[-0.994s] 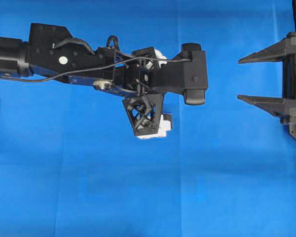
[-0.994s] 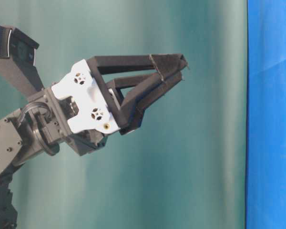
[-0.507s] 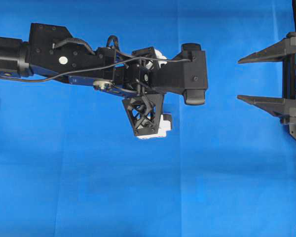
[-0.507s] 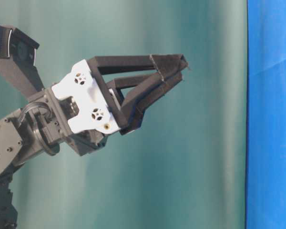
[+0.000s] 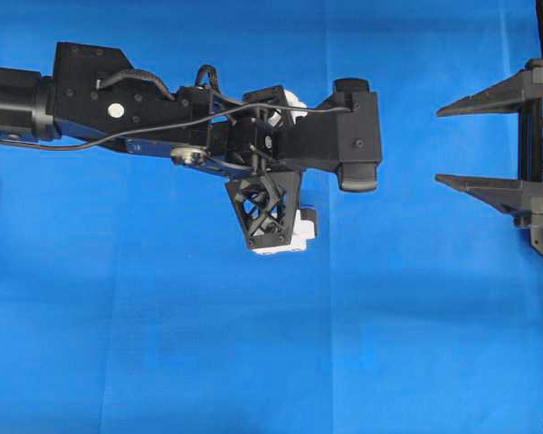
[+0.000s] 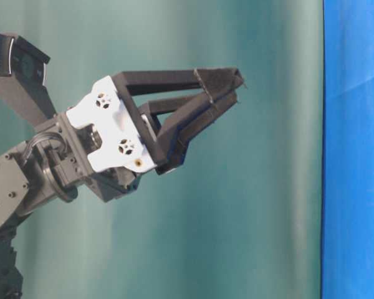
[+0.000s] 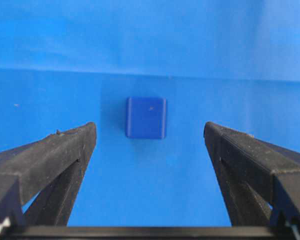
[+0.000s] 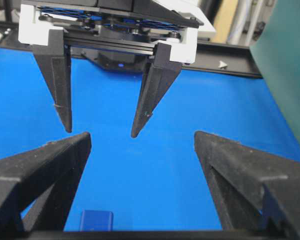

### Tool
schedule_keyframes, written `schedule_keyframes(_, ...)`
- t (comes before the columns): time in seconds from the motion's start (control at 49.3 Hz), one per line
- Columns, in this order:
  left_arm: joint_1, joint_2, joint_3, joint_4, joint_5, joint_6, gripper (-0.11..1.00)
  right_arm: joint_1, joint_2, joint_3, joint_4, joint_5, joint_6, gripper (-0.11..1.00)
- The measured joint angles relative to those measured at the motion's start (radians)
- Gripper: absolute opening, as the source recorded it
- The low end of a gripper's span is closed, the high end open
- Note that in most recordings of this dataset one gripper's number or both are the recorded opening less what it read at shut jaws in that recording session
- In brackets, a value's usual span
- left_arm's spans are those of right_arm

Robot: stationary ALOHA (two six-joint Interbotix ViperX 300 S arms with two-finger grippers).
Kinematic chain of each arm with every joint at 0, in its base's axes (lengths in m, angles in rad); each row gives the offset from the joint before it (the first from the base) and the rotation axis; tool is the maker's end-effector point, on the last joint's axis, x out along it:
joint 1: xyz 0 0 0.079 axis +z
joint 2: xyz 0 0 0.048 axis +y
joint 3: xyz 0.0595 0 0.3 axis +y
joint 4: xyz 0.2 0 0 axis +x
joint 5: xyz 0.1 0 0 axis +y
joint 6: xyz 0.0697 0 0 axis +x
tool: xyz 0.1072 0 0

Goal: Handover the blue block to the right arm after grasping it with the left arm, then place it in the designated position.
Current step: 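Lower the open left gripper around the blue cube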

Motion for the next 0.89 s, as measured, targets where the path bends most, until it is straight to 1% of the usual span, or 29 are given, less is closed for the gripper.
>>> schedule_keyframes(0.142, 0.0, -0.002, 0.011, 0.0, -0.015, -0.002, 0.93, 0.0, 0.0, 0.0, 0.0, 0.0, 0.002, 0.97)
schedule_keyframes(0.264, 0.0, 0.015, 0.046, 0.002, -0.054, -0.002, 0.93, 0.0, 0.0, 0.0, 0.0, 0.0, 0.002, 0.97)
schedule_keyframes(0.487, -0.002, 0.037, 0.135, 0.0, -0.195, -0.002, 0.93, 0.0, 0.005, 0.0, 0.0, -0.002, 0.002, 0.97)
schedule_keyframes(0.73, -0.003, 0.052, 0.253, 0.0, -0.354, -0.003, 0.93, 0.0, 0.018, 0.0, 0.0, 0.0, 0.002, 0.97)
schedule_keyframes(0.791, -0.003, 0.067, 0.276, 0.002, -0.387, -0.012, 0.93, 0.0, 0.021, 0.0, 0.0, -0.002, 0.002, 0.97)
schedule_keyframes(0.892, -0.003, 0.097, 0.284, 0.002, -0.419, -0.011, 0.93, -0.002, 0.026, 0.0, 0.0, 0.0, 0.002, 0.97)
